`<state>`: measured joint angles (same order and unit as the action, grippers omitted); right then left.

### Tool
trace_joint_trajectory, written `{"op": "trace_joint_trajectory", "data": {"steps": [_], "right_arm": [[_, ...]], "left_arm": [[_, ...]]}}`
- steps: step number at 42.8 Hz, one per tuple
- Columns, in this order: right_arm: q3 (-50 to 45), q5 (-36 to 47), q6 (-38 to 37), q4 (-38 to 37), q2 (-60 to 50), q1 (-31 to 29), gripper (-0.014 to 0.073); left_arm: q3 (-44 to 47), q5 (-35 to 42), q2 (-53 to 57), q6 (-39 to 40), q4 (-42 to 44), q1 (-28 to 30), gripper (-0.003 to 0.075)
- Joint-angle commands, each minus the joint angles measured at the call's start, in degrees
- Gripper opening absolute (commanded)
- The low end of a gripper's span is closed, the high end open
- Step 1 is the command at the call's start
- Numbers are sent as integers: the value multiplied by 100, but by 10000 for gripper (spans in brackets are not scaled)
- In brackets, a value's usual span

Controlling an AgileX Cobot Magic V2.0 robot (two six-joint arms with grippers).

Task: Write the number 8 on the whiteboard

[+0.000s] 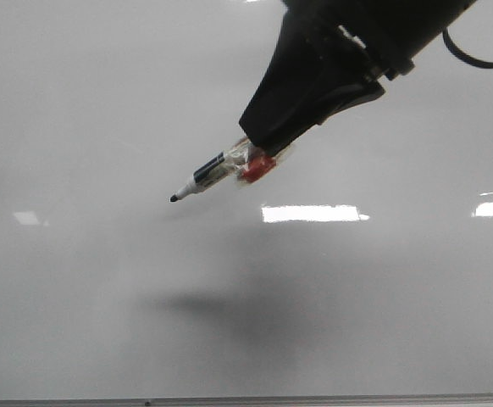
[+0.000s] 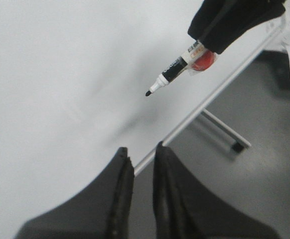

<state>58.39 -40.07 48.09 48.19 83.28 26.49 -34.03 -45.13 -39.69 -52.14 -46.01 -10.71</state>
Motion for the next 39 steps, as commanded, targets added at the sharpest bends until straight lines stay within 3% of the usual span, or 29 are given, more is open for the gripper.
{"op": "trace_joint_trajectory", "data": {"steps": [1,9,28,39], "right_arm": [[39,523,214,536,-210,-1,-59],[262,932,981,1325,12,118,-59],[1366,1649,982,1399,924,111,-59],[1446,1360,982,1315,1439,129,-59]], "left_arm": [[343,757,601,-12,-459,54,-21],[632,1255,1365,-12,-631,54,-21],[632,1376,1436,-12,-631,54,-21],[632,1376,1436,-12,-631,54,-21]]}}
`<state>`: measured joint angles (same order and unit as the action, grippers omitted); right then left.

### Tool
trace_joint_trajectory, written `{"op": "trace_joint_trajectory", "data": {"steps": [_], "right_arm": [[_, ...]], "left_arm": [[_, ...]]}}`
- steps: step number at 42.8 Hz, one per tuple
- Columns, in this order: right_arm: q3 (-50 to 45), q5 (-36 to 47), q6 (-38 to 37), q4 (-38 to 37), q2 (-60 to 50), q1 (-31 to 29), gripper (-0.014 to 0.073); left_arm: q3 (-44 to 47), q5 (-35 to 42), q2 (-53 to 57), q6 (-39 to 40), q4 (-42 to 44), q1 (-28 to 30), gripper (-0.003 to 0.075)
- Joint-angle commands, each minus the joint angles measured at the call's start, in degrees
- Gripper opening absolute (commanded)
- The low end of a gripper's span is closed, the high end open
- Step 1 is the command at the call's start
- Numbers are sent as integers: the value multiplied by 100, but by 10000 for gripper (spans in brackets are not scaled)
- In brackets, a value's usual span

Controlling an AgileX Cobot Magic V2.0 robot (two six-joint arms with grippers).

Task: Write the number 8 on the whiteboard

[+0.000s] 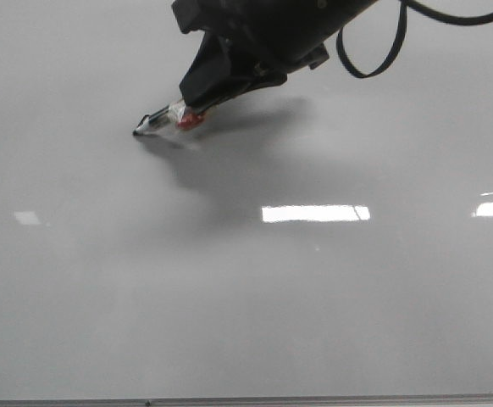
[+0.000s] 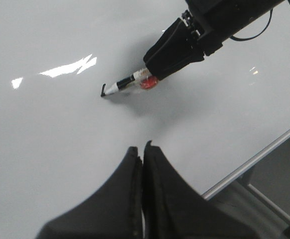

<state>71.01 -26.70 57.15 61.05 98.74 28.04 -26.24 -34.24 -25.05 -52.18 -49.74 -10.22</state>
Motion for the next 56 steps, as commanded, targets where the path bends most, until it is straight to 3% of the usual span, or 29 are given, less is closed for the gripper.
{"op": "trace_joint_trajectory", "data": {"steps": [1,15,23,42,56], "right_arm": [[183,-35,76,-62,-74,-25,-59],[-643,65,49,-206,-369,-372,-59],[-1080,170,72,-210,-322,-240,-59],[-118,537,72,154,514,545,-59],[-303,463,-78,32,88,155,-59]], "left_arm": [[-148,287,-28,-8,-258,5,-21],[-148,287,-28,-8,-258,5,-21],[-148,287,-28,-8,-258,5,-21],[-148,265,-28,-8,-258,5,-21],[-148,265,-28,-8,-258,5,-21]]}}
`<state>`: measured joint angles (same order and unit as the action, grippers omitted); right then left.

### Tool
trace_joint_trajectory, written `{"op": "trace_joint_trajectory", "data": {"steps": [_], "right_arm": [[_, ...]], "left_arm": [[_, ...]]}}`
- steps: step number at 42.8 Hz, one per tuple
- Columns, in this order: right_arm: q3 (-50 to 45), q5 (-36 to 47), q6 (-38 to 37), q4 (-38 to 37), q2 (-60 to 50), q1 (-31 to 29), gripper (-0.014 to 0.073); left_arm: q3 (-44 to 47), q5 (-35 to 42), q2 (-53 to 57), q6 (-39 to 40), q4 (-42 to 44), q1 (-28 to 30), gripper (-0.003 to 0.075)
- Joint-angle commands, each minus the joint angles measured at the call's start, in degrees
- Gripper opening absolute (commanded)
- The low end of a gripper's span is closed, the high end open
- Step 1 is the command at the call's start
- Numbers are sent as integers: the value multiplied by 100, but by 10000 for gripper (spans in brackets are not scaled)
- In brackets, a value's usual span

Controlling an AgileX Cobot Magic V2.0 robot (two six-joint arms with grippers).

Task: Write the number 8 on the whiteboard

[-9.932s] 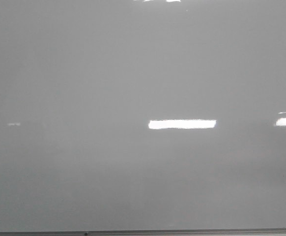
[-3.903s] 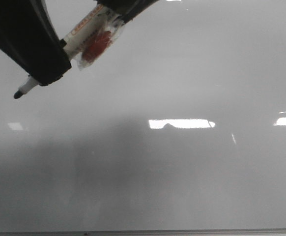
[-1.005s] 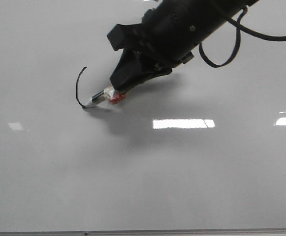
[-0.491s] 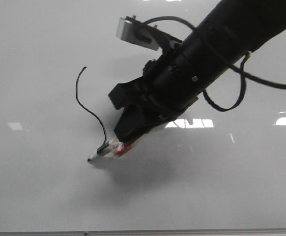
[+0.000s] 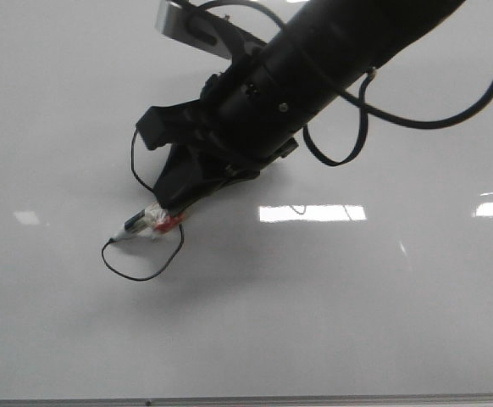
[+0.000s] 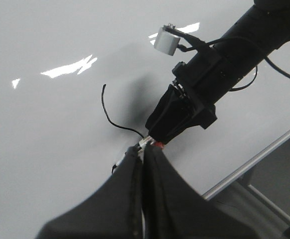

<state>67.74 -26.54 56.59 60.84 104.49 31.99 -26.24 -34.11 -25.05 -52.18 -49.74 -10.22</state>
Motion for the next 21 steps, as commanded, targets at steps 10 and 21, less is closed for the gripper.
{"op": "trace_joint_trajectory", "data": {"steps": [10,21], "right_arm": [[-93,484,-23,-125,-1132,-782,-59],[340,423,-23,-130,-1188,-892,-59]], "left_arm": [[-148,252,-28,-8,-258,5,-21],[-148,252,-28,-8,-258,5,-21]]}}
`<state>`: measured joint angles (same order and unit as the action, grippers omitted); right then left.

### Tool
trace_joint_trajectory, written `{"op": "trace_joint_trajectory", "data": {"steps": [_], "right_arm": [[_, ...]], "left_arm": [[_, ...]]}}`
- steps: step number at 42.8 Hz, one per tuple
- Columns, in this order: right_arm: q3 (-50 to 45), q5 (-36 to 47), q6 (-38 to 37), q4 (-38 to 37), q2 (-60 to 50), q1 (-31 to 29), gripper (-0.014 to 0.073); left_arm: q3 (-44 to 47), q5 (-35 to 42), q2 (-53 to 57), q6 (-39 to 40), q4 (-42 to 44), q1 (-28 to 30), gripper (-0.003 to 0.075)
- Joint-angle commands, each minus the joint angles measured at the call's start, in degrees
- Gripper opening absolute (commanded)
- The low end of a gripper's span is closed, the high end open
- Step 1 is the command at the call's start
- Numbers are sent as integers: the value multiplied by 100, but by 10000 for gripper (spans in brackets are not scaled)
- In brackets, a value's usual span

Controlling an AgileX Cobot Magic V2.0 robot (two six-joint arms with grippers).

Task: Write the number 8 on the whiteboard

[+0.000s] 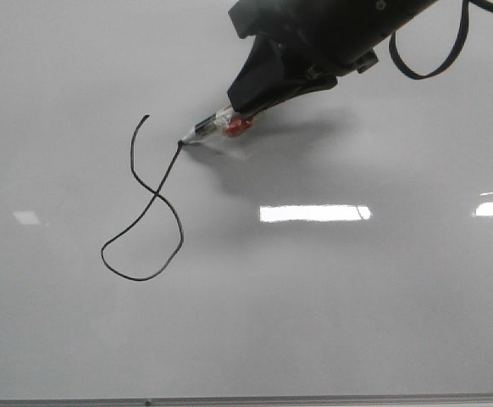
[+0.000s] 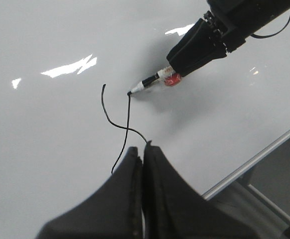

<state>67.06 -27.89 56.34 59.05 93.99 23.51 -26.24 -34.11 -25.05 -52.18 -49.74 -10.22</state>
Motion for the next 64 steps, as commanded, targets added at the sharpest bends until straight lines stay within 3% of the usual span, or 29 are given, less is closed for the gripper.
{"op": "trace_joint_trajectory", "data": {"steps": [1,12,18,21,24,27,29,34,41,52,64], "right_arm": [[505,540,2,50,-81,-25,-59],[1156,-135,2,-215,257,371,-59],[1146,-826,2,-1373,-327,510,-59],[1207,-1273,9,-2211,-521,653,-59],[1349,-1764,9,-3125,-622,936,-59],[1465,-2045,9,-3488,-666,1180,-59],[1534,-2164,9,-3550,-690,1355,-59],[1676,-2396,114,-3550,-751,1822,-59],[1919,-2606,215,-3539,-774,2320,-59],[2017,-2821,233,-3475,-774,2604,-59],[2017,-2849,237,-3287,-774,2605,-59]], "left_arm": [[-148,252,-28,-8,-258,5,-21],[-148,215,-28,-8,-258,5,-20],[-332,-172,-88,-55,83,5,-5],[-629,-464,-317,-114,320,5,81],[-992,-634,-717,-404,411,5,253],[-1283,-764,-1123,-715,411,5,412],[-1414,-896,-1368,-984,411,5,456],[-1507,-1025,-1877,-1307,400,-193,430],[-1507,-714,-2424,-1321,961,-1186,399],[-1507,-99,-2672,-1297,1181,-2096,393],[-1507,-266,-2672,-1297,1217,-2098,193]]}}
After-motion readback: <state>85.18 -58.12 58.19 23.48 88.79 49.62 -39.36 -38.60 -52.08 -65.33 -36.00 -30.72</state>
